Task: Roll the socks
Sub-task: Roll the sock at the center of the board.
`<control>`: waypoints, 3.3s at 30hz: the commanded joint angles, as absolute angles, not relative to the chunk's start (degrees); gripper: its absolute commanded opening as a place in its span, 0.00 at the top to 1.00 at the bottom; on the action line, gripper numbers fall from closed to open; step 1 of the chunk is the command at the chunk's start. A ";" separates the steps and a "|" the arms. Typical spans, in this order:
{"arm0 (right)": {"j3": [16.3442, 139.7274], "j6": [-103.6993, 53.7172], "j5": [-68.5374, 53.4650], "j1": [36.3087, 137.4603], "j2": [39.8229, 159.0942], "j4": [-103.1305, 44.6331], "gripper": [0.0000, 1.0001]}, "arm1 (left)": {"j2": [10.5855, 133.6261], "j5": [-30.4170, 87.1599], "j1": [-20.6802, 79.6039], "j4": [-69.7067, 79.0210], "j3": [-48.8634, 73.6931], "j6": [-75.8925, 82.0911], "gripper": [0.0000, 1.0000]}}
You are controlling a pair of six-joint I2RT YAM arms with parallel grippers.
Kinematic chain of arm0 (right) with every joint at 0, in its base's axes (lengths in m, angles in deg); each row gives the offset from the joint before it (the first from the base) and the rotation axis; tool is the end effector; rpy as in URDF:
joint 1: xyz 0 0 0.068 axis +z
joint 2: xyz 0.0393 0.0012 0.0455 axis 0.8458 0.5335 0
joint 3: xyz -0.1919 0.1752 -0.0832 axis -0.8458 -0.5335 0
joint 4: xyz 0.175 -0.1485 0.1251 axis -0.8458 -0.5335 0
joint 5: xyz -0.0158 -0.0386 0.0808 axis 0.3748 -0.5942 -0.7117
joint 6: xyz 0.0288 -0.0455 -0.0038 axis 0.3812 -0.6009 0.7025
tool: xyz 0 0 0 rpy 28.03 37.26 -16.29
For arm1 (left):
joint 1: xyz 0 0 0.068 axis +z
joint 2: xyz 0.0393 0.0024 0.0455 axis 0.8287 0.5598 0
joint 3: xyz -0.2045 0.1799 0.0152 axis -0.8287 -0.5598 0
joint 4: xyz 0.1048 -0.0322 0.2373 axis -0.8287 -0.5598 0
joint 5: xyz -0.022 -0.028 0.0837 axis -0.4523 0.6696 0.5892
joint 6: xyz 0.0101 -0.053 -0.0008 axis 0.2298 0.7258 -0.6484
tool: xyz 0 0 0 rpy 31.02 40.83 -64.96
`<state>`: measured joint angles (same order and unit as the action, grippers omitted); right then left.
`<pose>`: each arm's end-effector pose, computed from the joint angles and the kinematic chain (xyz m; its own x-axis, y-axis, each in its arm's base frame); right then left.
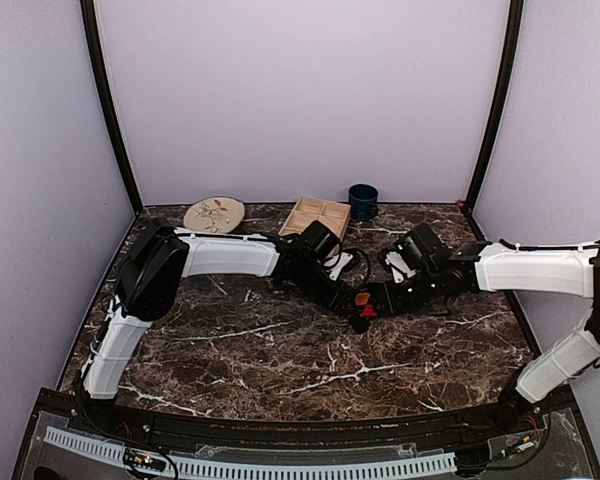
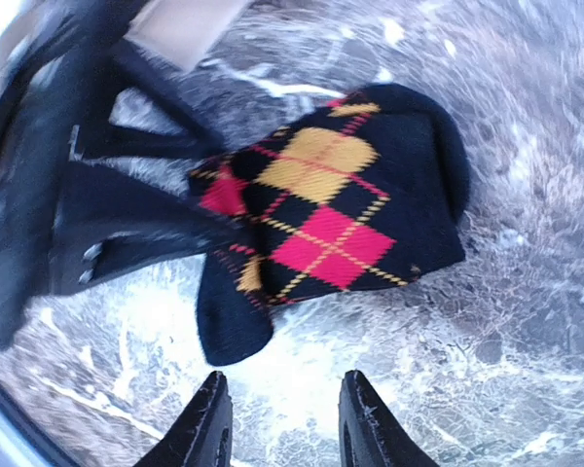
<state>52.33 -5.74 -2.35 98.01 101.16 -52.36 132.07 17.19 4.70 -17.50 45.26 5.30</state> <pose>0.2170 0.1856 0.2015 -0.8636 -0.1560 -0.4794 -0.3162 0.9082 0.2742 0.3150 -0.4116 0.1440 -0.6752 0.4826 -0.5579 0.7284 0.5556 -0.4009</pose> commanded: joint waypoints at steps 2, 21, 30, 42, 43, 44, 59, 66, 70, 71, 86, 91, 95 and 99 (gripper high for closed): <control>53.16 -12.50 13.59 106.72 100.54 -52.74 0.63 | 138.17 16.13 4.37 -27.80 43.40 6.93 0.44; 48.64 -23.45 23.74 116.82 107.45 -40.26 0.53 | 140.54 12.55 4.46 -32.81 47.46 7.43 0.46; 49.47 -25.54 24.72 116.91 112.16 -37.62 0.51 | 141.61 11.90 4.46 -34.58 48.48 6.75 0.47; 50.97 -24.35 25.56 116.78 117.64 -36.62 0.52 | 141.77 11.63 4.62 -34.77 48.50 6.48 0.48; 51.21 -24.22 25.69 116.74 118.21 -36.76 0.52 | 141.74 11.63 4.68 -34.79 48.48 6.53 0.48; 51.36 -24.12 25.75 116.67 118.79 -36.70 0.53 | 141.72 11.52 4.72 -34.84 48.55 6.47 0.48; 51.54 -18.88 22.87 112.87 122.14 -40.07 0.61 | 141.91 10.63 5.50 -35.02 48.46 6.04 0.48; 53.39 -16.21 21.17 112.61 125.20 -44.39 0.63 | 142.08 10.06 5.65 -34.67 48.45 6.30 0.48; 53.10 -14.31 20.37 112.30 126.07 -45.07 0.72 | 142.07 10.04 5.69 -34.78 48.44 6.63 0.48; 52.86 -13.93 20.03 112.11 126.08 -45.16 0.74 | 142.08 10.13 5.69 -34.91 48.44 6.65 0.48; 51.63 -9.56 9.37 107.45 123.29 -45.77 0.87 | 140.54 16.95 7.08 -35.21 45.95 12.53 0.36; 51.36 -8.30 4.77 106.48 120.71 -46.11 0.87 | 136.30 19.55 8.53 -30.69 40.52 16.06 0.26; 50.98 -7.41 3.87 106.45 119.26 -47.47 0.87 | 134.57 19.21 8.76 -28.99 38.70 17.07 0.23; 50.19 -6.41 3.97 106.45 117.75 -49.17 0.87 | 132.03 17.75 8.76 -26.07 35.72 18.17 0.22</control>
